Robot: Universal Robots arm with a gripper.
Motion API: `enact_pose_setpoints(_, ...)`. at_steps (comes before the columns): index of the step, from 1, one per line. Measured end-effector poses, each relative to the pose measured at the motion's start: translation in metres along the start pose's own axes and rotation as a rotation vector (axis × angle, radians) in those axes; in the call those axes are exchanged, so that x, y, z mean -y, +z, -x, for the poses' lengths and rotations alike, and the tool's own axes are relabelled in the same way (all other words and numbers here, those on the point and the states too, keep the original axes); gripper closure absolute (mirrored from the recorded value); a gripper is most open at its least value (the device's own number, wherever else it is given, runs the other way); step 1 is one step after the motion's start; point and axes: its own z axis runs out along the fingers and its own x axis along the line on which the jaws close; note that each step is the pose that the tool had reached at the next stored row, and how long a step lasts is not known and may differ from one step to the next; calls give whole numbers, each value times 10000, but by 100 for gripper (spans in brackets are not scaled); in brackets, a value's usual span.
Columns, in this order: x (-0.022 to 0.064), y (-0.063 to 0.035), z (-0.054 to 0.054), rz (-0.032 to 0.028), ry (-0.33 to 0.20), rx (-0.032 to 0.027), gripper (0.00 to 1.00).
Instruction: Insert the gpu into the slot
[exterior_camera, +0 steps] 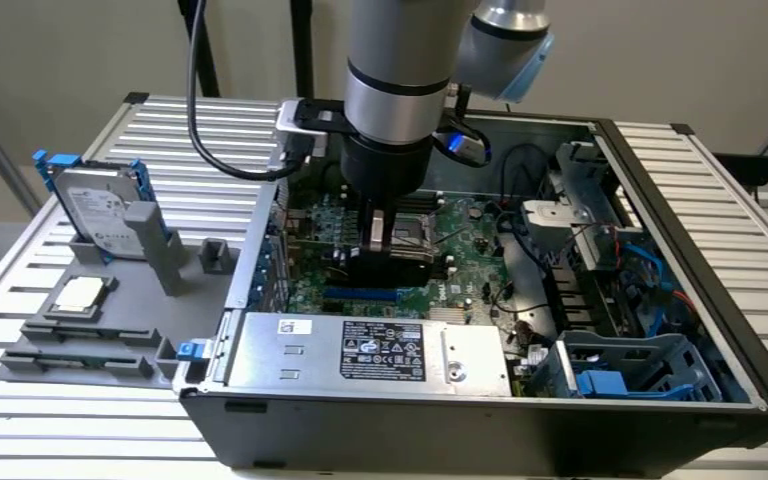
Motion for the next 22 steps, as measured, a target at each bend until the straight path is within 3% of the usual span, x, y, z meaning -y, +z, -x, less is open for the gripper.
enact_pose_setpoints(22,-25,103,-14,13,44,7,74)
